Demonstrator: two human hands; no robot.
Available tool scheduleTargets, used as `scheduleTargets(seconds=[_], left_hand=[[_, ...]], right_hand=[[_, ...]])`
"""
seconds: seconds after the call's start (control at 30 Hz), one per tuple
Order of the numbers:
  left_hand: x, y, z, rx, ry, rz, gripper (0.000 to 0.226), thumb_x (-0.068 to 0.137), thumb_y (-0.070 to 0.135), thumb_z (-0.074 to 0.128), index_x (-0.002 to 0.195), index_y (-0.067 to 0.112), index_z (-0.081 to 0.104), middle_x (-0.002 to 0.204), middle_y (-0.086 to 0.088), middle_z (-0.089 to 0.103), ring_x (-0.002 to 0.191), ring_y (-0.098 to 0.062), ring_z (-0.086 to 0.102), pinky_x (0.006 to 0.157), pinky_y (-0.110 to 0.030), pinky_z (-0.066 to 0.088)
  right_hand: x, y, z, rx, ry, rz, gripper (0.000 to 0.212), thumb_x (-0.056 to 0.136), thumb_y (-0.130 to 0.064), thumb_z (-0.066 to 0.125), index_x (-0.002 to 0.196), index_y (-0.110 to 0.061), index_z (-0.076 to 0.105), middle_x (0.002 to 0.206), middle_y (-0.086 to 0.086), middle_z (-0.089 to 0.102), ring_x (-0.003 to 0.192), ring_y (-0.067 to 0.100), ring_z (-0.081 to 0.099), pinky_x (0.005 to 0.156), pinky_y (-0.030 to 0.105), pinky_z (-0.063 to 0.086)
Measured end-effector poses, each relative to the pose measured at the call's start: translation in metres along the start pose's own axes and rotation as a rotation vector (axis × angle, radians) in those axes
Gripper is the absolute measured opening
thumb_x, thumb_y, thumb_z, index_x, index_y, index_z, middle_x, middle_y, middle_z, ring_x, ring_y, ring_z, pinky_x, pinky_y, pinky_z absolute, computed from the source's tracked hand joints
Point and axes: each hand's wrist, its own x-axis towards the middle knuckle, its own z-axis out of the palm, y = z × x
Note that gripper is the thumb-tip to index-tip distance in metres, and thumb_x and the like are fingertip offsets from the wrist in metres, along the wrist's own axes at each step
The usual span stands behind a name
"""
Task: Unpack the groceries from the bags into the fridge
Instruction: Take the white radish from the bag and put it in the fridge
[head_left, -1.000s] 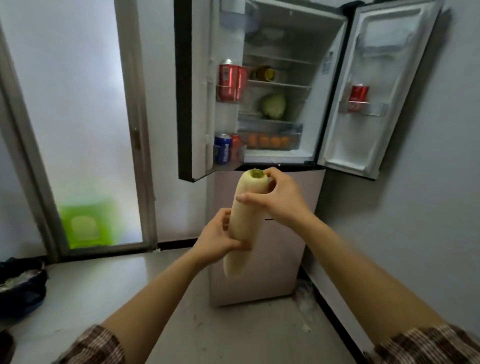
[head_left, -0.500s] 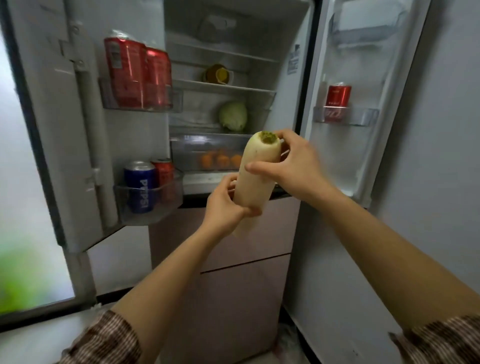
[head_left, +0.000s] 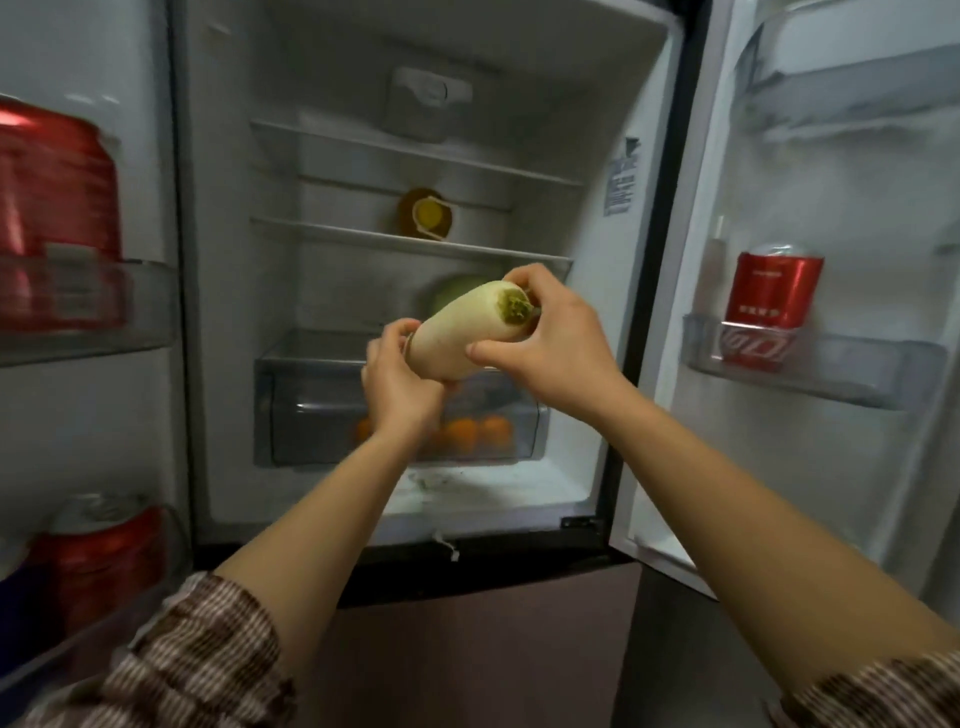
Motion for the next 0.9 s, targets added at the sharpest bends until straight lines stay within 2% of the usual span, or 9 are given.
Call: scheduleTargets(seconds=[0.1, 0.2, 0.4, 0.57, 0.67, 0.73, 0.8, 0.87, 0.9], left_hand=[[0.044, -0.019, 0.019, 0.072, -0.03, 0.121, 0.064, 0.061, 0.02, 0.086, 0.106, 0.045, 0.048, 0.114, 0.011, 0.047, 0.107, -0.02, 0.053, 0.086, -0.04, 0.054], [0.082, -0.04, 0.035, 0.196, -0.044, 0.2, 0.065, 0.064, 0.029, 0.085, 0.116, 0.041, 0.049, 0.115, 0.009, 0.057, 0.103, -0.018, 0.057, 0.082, -0.04, 0.054], [0.151, -0.092, 0.064, 0.294, -0.084, 0.163, 0.062, 0.065, 0.034, 0.083, 0.115, 0.037, 0.046, 0.108, 0.004, 0.066, 0.096, -0.022, 0.062, 0.079, -0.041, 0.054], [0.202, -0.137, 0.075, 0.421, -0.176, 0.171, 0.06, 0.068, 0.021, 0.081, 0.119, 0.026, 0.05, 0.113, -0.006, 0.065, 0.1, -0.03, 0.062, 0.079, -0.038, 0.052], [0.23, -0.152, 0.08, 0.424, -0.282, 0.137, 0.057, 0.071, 0.015, 0.079, 0.125, 0.021, 0.059, 0.117, -0.009, 0.068, 0.108, -0.029, 0.062, 0.086, -0.034, 0.05], [0.249, -0.156, 0.083, 0.39, -0.36, 0.064, 0.045, 0.081, 0.005, 0.069, 0.123, 0.018, 0.064, 0.118, -0.004, 0.067, 0.112, -0.022, 0.061, 0.088, -0.027, 0.046], [0.26, -0.157, 0.085, 0.254, -0.401, -0.123, 0.026, 0.089, 0.001, 0.058, 0.108, 0.013, 0.071, 0.114, -0.003, 0.066, 0.107, -0.021, 0.061, 0.093, -0.031, 0.046], [0.267, -0.157, 0.09, 0.161, -0.399, -0.253, 0.014, 0.093, 0.009, 0.057, 0.086, 0.015, 0.068, 0.107, -0.01, 0.066, 0.099, -0.026, 0.062, 0.095, -0.04, 0.048], [0.271, -0.158, 0.093, 0.144, -0.399, -0.278, 0.011, 0.093, 0.016, 0.058, 0.087, 0.016, 0.067, 0.106, -0.011, 0.066, 0.099, -0.026, 0.062, 0.096, -0.042, 0.048]], right_hand=[[0.034, 0.034, 0.016, -0.006, 0.042, 0.008, 0.054, 0.067, -0.034, 0.083, 0.109, -0.024, 0.051, 0.1, -0.005, 0.059, 0.092, 0.018, 0.06, 0.08, 0.041, 0.057], [0.069, 0.063, 0.038, -0.011, 0.091, 0.009, 0.052, 0.065, -0.035, 0.083, 0.105, -0.024, 0.052, 0.094, -0.007, 0.06, 0.087, 0.015, 0.061, 0.077, 0.04, 0.058], [0.132, 0.117, 0.097, -0.024, 0.057, 0.006, 0.051, 0.063, -0.033, 0.085, 0.101, -0.023, 0.053, 0.094, -0.002, 0.066, 0.087, 0.018, 0.063, 0.075, 0.036, 0.056], [0.16, 0.159, 0.142, -0.049, 0.026, -0.012, 0.048, 0.064, -0.032, 0.084, 0.096, -0.022, 0.049, 0.089, 0.0, 0.064, 0.08, 0.02, 0.061, 0.069, 0.032, 0.05], [0.171, 0.18, 0.164, -0.067, 0.03, -0.016, 0.047, 0.066, -0.03, 0.083, 0.096, -0.017, 0.049, 0.088, 0.004, 0.064, 0.079, 0.026, 0.06, 0.067, 0.036, 0.049], [0.178, 0.194, 0.176, -0.113, -0.016, -0.003, 0.049, 0.068, -0.029, 0.082, 0.1, -0.013, 0.048, 0.093, 0.009, 0.065, 0.085, 0.032, 0.061, 0.069, 0.038, 0.049], [0.183, 0.208, 0.188, -0.222, -0.109, -0.013, 0.054, 0.072, -0.031, 0.081, 0.107, -0.01, 0.046, 0.102, 0.015, 0.066, 0.095, 0.038, 0.06, 0.071, 0.038, 0.045], [0.184, 0.22, 0.197, -0.248, -0.18, -0.013, 0.057, 0.072, -0.037, 0.081, 0.107, -0.009, 0.046, 0.104, 0.016, 0.066, 0.096, 0.039, 0.061, 0.072, 0.039, 0.044], [0.185, 0.225, 0.2, -0.22, -0.206, -0.014, 0.057, 0.072, -0.041, 0.081, 0.105, -0.009, 0.047, 0.101, 0.016, 0.066, 0.094, 0.038, 0.061, 0.073, 0.04, 0.046]])
